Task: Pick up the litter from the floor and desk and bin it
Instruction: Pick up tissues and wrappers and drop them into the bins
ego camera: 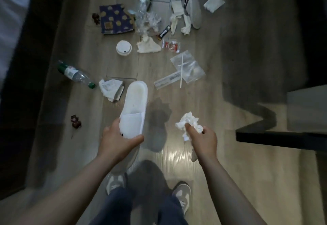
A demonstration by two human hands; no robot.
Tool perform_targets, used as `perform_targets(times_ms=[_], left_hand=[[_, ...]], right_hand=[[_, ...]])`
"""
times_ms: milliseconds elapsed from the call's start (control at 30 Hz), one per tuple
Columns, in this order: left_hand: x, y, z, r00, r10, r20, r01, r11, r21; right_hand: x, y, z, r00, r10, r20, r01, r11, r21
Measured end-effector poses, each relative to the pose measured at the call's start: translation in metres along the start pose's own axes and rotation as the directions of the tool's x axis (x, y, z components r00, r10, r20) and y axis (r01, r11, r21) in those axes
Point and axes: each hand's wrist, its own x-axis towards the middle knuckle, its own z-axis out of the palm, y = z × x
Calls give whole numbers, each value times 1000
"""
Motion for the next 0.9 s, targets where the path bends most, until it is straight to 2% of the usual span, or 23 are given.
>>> perform_targets(times_ms=[133, 400, 500, 633, 733, 900], left_hand=[[-72, 72, -58, 1000, 13, 6, -12, 997, -73], [-237, 230, -171, 963, 263, 58, -263, 965, 5], [-299, 270, -202, 922, 386, 34, -386, 922, 1], [-361, 306, -230, 888, 455, 64, -452, 890, -66], [-388, 332, -249, 817, 570, 89, -555, 818, -150], [-414, 360, -291, 621, 767, 161, -741, 641, -200]], right_hand=[[-63, -79, -76, 1000, -19, -18, 19, 999, 35], [-195, -236, -232, 994, -95, -50, 101, 985, 142], [-244, -282, -288, 986, -134, -101, 151, 970, 193], [-308, -322, -350, 958, -220, -184, 251, 954, 166], [-348, -341, -377, 932, -244, -269, 299, 936, 185], [-411, -357, -399, 860, -239, -452, 381, 888, 256]])
